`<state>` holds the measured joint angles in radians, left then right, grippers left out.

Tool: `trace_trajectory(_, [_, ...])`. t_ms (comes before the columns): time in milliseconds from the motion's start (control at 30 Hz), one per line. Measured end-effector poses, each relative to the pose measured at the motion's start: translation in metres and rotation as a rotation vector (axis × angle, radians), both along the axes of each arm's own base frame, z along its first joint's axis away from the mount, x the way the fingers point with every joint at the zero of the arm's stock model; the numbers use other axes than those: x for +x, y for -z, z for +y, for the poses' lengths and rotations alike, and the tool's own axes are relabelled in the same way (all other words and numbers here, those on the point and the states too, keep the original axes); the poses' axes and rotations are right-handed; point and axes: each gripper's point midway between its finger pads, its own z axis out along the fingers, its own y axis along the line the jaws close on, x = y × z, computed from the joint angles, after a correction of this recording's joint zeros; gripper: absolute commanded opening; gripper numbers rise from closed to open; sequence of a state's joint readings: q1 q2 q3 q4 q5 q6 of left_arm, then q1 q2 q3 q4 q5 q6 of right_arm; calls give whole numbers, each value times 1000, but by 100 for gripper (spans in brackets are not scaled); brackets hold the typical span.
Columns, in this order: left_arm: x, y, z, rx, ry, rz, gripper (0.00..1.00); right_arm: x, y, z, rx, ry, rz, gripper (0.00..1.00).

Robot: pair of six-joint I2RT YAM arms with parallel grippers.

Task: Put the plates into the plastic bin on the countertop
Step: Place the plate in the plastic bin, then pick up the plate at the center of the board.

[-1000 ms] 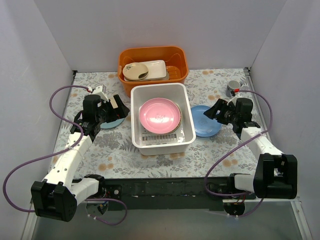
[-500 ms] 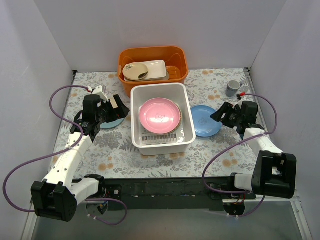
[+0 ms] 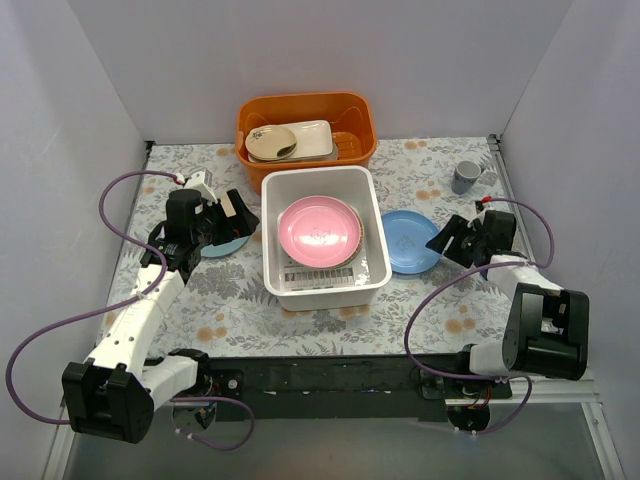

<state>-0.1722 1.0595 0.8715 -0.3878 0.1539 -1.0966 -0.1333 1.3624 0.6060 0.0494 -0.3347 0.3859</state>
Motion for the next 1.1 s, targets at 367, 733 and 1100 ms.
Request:
trace_trajectory(367, [0, 0, 0, 0, 0, 0, 98, -3, 10, -3, 14, 5, 27, 68])
trace_trajectory(733, [0, 0, 0, 0, 1, 0, 98, -7, 18, 2, 40, -15, 48, 62])
trace_trajectory(1100, [0, 0, 0, 0, 0, 0, 98, -10, 31, 3, 52, -15, 92, 46])
